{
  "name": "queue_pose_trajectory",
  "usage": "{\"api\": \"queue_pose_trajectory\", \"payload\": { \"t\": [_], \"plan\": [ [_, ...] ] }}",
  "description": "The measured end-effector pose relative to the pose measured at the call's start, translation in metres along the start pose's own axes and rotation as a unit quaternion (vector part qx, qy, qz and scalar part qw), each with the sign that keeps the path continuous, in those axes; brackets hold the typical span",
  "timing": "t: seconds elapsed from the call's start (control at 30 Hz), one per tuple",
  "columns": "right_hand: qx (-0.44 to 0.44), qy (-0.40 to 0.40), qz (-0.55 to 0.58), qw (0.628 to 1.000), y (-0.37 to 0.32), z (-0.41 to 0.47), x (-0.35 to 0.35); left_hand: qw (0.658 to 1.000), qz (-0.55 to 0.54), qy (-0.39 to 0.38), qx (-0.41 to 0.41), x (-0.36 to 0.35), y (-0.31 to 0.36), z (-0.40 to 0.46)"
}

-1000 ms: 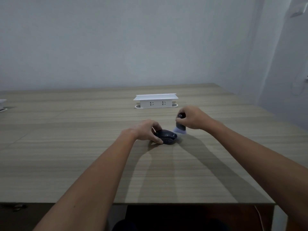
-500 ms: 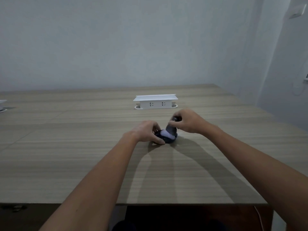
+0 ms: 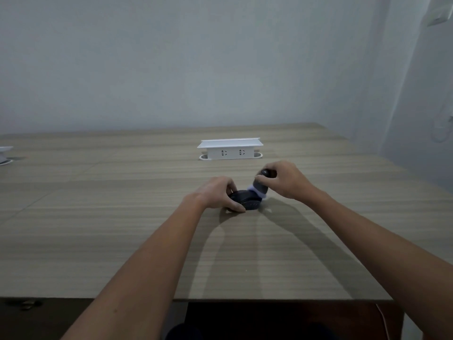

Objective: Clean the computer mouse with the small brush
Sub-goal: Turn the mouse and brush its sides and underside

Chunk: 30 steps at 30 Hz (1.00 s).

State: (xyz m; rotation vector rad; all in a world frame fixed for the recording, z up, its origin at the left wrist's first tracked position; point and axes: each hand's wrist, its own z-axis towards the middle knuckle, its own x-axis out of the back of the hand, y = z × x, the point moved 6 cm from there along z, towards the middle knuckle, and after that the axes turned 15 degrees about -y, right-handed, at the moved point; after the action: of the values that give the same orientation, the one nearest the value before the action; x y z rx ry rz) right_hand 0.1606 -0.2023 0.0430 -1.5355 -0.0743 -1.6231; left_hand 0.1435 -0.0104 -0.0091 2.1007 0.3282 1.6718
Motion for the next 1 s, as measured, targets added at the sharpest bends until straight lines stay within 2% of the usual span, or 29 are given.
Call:
{"api": "queue_pose_trajectory", "payload": {
  "t": [0.2, 0.27, 0.33, 0.5, 0.67, 0.87, 1.0],
  "plan": [
    [-0.070, -0.009, -0.006, 0.997, 0.012, 0.004, 0.003, 1.000, -0.022, 0.012, -0.001, -0.002, -0.001, -0.003],
    [-0.059, 0.015, 0.026, 0.998, 0.006, 0.005, 0.004, 1.000, -0.021, 0.019, 0.000, -0.002, 0.000, -0.005],
    [-0.054, 0.002, 0.073, 0.996, 0.002, 0.006, -0.003, 0.999, -0.023, 0.026, 0.004, -0.003, 0.000, -0.005],
    [-0.068, -0.002, -0.001, 0.998, 0.007, 0.003, 0.006, 0.999, -0.028, 0.034, 0.009, -0.004, 0.002, -0.007],
    [-0.046, -0.003, 0.032, 0.998, 0.009, -0.002, 0.000, 0.998, -0.021, 0.055, 0.014, -0.007, 0.003, -0.007],
    [-0.022, 0.066, 0.023, 0.997, 0.011, -0.010, 0.010, 0.998, -0.058, 0.019, -0.005, -0.006, 0.002, -0.006],
    [-0.027, 0.030, 0.047, 0.998, 0.020, -0.017, -0.003, 0.997, -0.067, -0.008, -0.041, -0.006, 0.011, -0.007]
  ]
}}
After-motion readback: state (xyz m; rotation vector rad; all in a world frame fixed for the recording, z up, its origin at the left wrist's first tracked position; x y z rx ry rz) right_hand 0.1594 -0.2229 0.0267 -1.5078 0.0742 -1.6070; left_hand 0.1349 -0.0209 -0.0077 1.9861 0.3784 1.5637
